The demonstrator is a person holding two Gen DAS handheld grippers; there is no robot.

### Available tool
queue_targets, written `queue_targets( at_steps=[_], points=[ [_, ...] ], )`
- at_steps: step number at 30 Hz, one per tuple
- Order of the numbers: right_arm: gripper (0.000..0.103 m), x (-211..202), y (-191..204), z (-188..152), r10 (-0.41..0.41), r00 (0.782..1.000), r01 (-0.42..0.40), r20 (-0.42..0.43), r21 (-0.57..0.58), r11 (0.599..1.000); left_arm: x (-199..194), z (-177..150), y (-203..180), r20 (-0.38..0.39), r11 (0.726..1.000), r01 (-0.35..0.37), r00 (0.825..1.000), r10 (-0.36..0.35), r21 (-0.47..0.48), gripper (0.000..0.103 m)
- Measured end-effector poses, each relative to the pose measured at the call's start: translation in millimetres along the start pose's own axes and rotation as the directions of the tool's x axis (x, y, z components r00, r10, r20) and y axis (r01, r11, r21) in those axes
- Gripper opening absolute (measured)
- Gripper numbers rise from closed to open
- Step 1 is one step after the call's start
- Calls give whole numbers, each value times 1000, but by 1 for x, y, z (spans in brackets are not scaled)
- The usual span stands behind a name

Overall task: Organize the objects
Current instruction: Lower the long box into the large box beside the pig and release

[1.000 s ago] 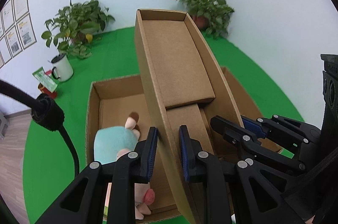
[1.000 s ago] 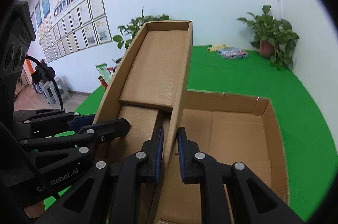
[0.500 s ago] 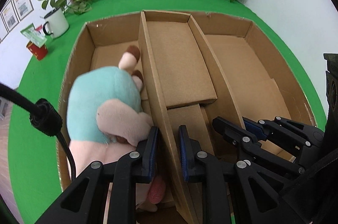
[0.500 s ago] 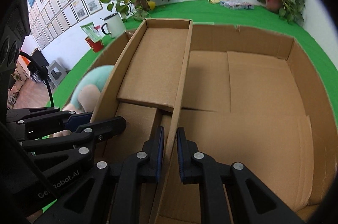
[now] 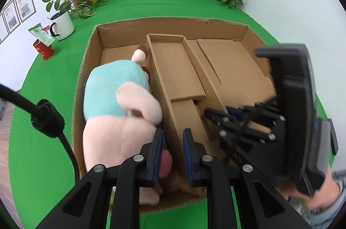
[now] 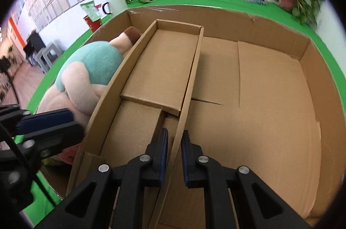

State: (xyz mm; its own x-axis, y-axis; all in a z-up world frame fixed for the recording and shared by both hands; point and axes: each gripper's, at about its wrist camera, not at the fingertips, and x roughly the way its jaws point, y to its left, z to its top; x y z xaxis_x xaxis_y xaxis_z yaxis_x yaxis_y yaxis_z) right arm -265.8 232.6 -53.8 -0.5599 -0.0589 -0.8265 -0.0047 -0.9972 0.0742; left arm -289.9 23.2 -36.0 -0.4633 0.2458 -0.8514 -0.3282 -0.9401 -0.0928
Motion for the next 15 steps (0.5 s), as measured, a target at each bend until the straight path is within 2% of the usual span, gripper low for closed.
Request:
queue_targets(
  at_steps=[4,6,9,10,11,13,15],
  points=[
    [12,1,1,1,9,1000,-9,-2,-36,999,-11,-17,-1,14,1000,-3,1000,3,2,17],
    [13,0,-4,1,43,999,-43,3,-17,999,-16,-24,0,32,1000,-3,999,4,-5,18],
    [23,-5,-6,1,89,996,-89,29,-3,996,-30,-33,2,69,1000,-9,998,10,-22,18],
    [36,-10,-6,0,93,994,-92,50,-12,996,-34,-35,3,80,1000,-11,997,13,-25,18],
    [57,-19,-5,-2,91,992,-90,82,-21,996,-43,-38,4,99,1000,-19,995,21,-25,19],
    [81,-43,-7,-10,81,983,-78,163,-24,997,-56,-44,4,135,999,-34,990,37,-23,30],
    [81,-62,-10,-19,53,979,-51,198,-13,999,-72,-50,5,187,998,-60,980,64,-25,49]
  ],
)
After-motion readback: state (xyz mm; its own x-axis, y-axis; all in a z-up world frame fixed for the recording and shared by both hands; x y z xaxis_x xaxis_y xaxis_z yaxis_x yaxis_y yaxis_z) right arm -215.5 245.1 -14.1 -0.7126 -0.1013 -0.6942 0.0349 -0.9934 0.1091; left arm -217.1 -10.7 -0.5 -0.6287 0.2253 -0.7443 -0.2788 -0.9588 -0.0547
